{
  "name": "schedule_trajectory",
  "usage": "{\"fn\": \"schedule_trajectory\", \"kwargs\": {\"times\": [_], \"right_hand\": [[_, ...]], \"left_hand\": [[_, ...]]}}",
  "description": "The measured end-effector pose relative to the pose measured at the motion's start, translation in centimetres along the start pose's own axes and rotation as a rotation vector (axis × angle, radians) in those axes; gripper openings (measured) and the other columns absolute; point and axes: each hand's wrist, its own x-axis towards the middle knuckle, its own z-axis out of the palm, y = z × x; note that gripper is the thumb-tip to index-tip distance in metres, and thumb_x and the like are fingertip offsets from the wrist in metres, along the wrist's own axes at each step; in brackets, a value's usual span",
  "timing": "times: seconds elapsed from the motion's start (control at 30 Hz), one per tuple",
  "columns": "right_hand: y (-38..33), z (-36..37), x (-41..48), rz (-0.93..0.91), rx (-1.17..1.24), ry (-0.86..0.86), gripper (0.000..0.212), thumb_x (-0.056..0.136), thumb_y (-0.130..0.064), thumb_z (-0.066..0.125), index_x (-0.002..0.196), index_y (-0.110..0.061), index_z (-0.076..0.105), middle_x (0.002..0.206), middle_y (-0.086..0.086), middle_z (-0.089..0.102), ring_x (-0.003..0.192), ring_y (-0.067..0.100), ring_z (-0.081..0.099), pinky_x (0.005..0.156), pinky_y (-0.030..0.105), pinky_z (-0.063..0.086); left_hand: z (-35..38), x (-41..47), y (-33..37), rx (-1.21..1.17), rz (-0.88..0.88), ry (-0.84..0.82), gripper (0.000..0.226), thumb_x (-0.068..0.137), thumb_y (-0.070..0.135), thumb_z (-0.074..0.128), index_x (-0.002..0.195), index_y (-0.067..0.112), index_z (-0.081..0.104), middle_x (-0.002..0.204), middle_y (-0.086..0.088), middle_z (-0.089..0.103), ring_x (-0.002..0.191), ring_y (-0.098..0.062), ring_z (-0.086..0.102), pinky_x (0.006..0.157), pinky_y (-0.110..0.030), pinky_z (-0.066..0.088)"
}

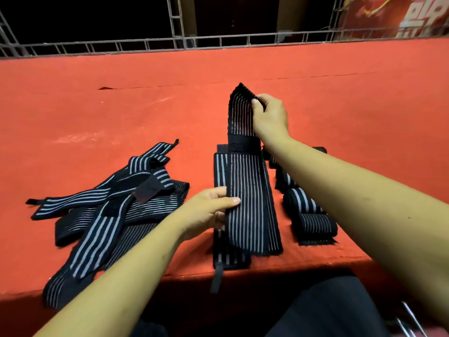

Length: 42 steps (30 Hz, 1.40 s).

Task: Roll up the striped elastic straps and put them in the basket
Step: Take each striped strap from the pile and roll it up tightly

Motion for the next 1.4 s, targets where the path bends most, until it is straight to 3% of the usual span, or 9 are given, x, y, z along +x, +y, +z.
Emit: {"fn": "schedule_trajectory", "kwargs": {"times": [0.17, 0.33, 0.5, 0.83, 0.93, 1.03, 1.1, 1.23, 1.4], "right_hand": [[2.8, -0.5, -0.2, -0.02, -0.1, -0.051, 0.024, 0.102, -0.016, 0.045, 0.095, -0.008, 0.066, 0.075, 0.001, 0.063, 0.069, 0.018, 0.055, 0.06, 0.027, 0.041], [5.0, -0.7, 0.3, 0.006, -0.175, -0.094, 0.025, 0.102, -0.015, 0.045, 0.105, -0.006, 0.068, 0.087, 0.008, 0.067, 0.079, 0.024, 0.059, 0.068, 0.032, 0.043], [6.4, 0.0, 1.4, 0.037, -0.236, -0.166, 0.027, 0.102, -0.015, 0.047, 0.116, -0.003, 0.067, 0.11, 0.014, 0.07, 0.103, 0.028, 0.062, 0.082, 0.027, 0.044], [11.9, 3.7, 6.3, 0.177, -0.473, -0.309, 0.03, 0.1, -0.016, 0.054, 0.108, 0.01, 0.066, 0.105, 0.027, 0.068, 0.103, 0.039, 0.063, 0.084, 0.041, 0.051], [13.7, 5.3, 7.7, 0.2, -0.541, -0.361, 0.032, 0.098, -0.021, 0.06, 0.107, 0.009, 0.066, 0.106, 0.027, 0.069, 0.103, 0.039, 0.065, 0.086, 0.042, 0.054], [15.2, 7.2, 8.1, 0.227, -0.613, -0.434, 0.032, 0.095, -0.023, 0.065, 0.108, 0.006, 0.067, 0.11, 0.027, 0.067, 0.105, 0.038, 0.065, 0.084, 0.037, 0.051], [16.1, 8.4, 7.9, 0.245, -0.671, -0.484, 0.028, 0.094, -0.018, 0.066, 0.107, 0.006, 0.066, 0.11, 0.026, 0.067, 0.102, 0.037, 0.065, 0.076, 0.034, 0.048], [17.1, 9.5, 7.3, 0.263, -0.753, -0.492, 0.013, 0.094, -0.005, 0.058, 0.1, 0.005, 0.064, 0.099, 0.021, 0.064, 0.089, 0.034, 0.062, 0.067, 0.032, 0.045], [17.0, 9.6, 6.9, 0.247, -0.804, -0.495, 0.009, 0.09, 0.004, 0.048, 0.087, -0.001, 0.054, 0.088, 0.017, 0.054, 0.078, 0.033, 0.054, 0.067, 0.033, 0.044]], "left_hand": [[2.6, 2.1, -2.8, 0.102, -0.176, -0.084, 0.009, 0.1, 0.023, 0.057, 0.104, 0.018, 0.063, 0.103, -0.003, 0.072, 0.079, -0.014, 0.069, 0.07, -0.028, 0.058], [3.2, 4.8, -4.3, 0.48, -0.182, 0.139, 0.014, 0.097, 0.023, 0.062, 0.093, 0.01, 0.065, 0.076, 0.004, 0.066, 0.058, -0.009, 0.066, 0.071, -0.036, 0.061], [2.3, 6.1, -4.4, 1.237, 0.015, 0.214, 0.043, 0.086, 0.046, 0.07, 0.058, 0.022, 0.047, 0.09, -0.002, 0.047, 0.099, -0.023, 0.047, 0.087, -0.032, 0.042], [-0.5, 7.1, -7.8, 1.321, 0.319, 0.149, 0.043, 0.079, 0.069, 0.051, 0.08, 0.028, 0.039, 0.099, 0.012, 0.036, 0.094, -0.01, 0.029, 0.097, -0.036, 0.034], [-0.7, 7.2, -8.3, 1.311, 0.347, 0.176, 0.058, 0.079, 0.07, 0.052, 0.112, 0.024, 0.043, 0.111, 0.01, 0.039, 0.105, -0.013, 0.035, 0.101, -0.036, 0.034], [-0.9, 7.0, -8.5, 1.276, 0.319, 0.156, 0.098, 0.081, 0.07, 0.053, 0.154, 0.02, 0.013, 0.139, 0.007, 0.033, 0.127, -0.012, 0.031, 0.115, -0.033, 0.023], [-0.9, 7.0, -8.6, 1.275, 0.322, 0.153, 0.101, 0.082, 0.07, 0.052, 0.157, 0.023, 0.005, 0.142, 0.007, 0.03, 0.128, -0.011, 0.028, 0.117, -0.033, 0.02], [-0.9, 7.2, -8.9, 1.317, 0.373, 0.174, 0.088, 0.079, 0.073, 0.04, 0.151, 0.024, 0.031, 0.138, 0.005, 0.035, 0.126, -0.013, 0.033, 0.113, -0.037, 0.027], [-1.0, 7.2, -9.2, 1.322, 0.383, 0.181, 0.086, 0.078, 0.074, 0.038, 0.149, 0.027, 0.035, 0.138, 0.007, 0.036, 0.124, -0.012, 0.033, 0.112, -0.034, 0.026]]}}
